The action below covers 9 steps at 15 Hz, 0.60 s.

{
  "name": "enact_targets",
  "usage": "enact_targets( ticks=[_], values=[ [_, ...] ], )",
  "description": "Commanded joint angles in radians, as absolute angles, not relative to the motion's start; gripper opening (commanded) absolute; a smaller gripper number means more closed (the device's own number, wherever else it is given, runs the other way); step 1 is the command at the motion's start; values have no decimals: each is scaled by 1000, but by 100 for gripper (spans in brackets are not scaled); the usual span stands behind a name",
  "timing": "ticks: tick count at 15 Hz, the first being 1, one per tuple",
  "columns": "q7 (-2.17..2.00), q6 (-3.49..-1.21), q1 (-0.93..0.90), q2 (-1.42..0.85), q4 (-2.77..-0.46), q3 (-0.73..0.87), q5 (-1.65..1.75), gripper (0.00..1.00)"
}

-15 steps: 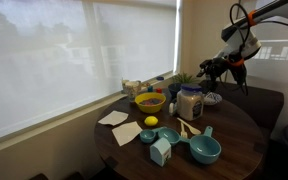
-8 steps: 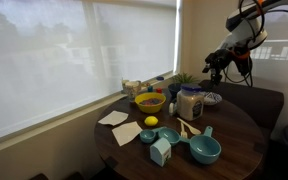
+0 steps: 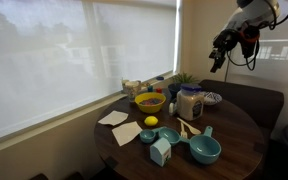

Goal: Place the blue lid on top of the jar

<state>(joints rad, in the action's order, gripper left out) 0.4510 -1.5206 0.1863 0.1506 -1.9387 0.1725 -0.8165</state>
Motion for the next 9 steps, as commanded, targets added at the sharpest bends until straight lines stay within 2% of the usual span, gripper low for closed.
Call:
enact_targets(
  ticks=[1,4,9],
  values=[
    [453,-1519,175,150,-1935,184,-814,100],
    [460,-1519,174,147,-1935,184,-813,100],
    [418,-1433,142,133,-1809,148,-546,100]
  ],
)
